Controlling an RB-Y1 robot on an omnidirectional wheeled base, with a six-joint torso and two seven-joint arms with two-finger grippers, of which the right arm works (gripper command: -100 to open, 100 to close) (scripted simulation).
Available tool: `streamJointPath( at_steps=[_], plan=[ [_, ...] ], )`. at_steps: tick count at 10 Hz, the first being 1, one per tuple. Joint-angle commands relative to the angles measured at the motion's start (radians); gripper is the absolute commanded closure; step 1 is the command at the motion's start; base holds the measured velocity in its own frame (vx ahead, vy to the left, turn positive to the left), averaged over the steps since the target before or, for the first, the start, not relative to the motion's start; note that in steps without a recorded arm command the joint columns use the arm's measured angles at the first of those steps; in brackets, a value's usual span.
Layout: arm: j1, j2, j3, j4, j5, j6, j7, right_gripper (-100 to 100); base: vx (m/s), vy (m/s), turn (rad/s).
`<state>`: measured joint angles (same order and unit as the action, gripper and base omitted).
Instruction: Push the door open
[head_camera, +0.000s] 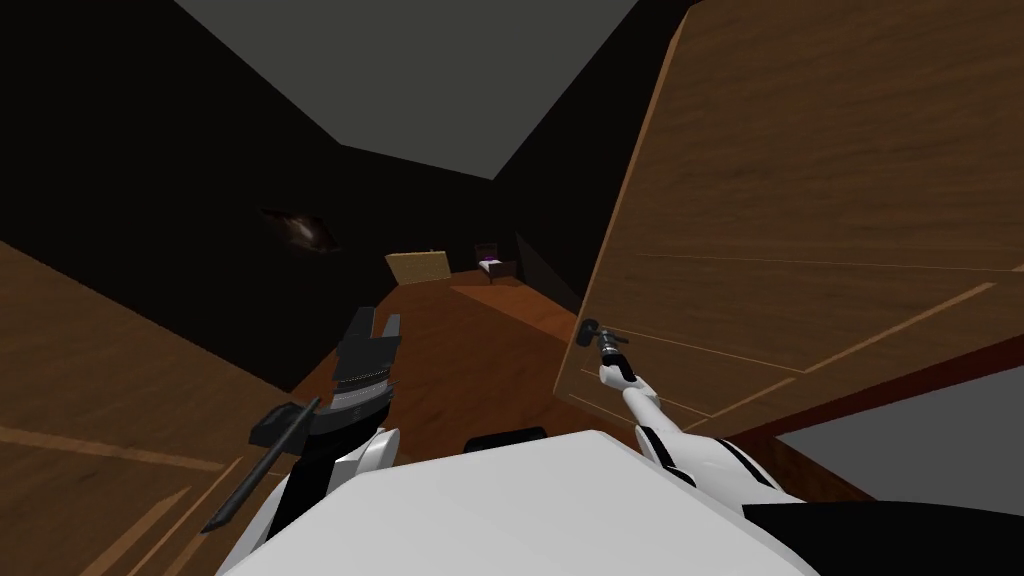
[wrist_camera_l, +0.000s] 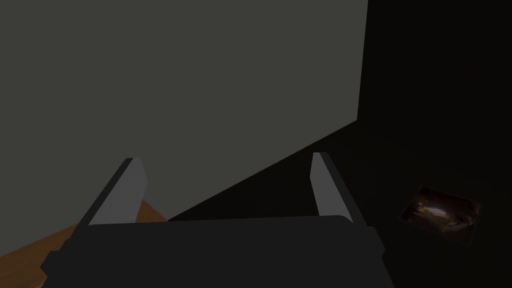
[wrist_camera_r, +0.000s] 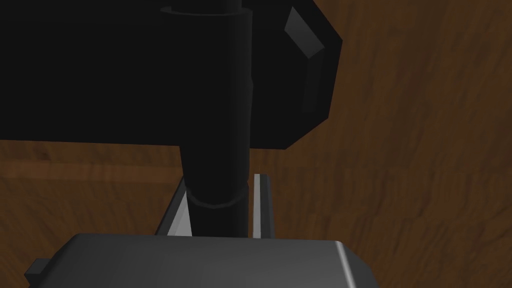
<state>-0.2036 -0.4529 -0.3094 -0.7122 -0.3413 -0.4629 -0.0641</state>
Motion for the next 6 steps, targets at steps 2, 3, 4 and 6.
streamJointPath(
  at_steps=[2,3,4,6],
  plan=[
    [0.009,-0.007,-0.031,-0.011,-0.01,0.001,0.013,100,0.209,-0.003,-0.061],
    [0.01,-0.009,-0.042,-0.007,-0.014,0.0,0.018,100,0.223,-0.002,-0.051],
    [0.012,-0.011,-0.058,0.0,-0.019,-0.003,0.024,100,0.245,0.033,-0.076],
    [0.016,-0.016,-0.082,0.009,-0.027,-0.006,0.034,100,0.237,0.011,-0.069]
  ],
)
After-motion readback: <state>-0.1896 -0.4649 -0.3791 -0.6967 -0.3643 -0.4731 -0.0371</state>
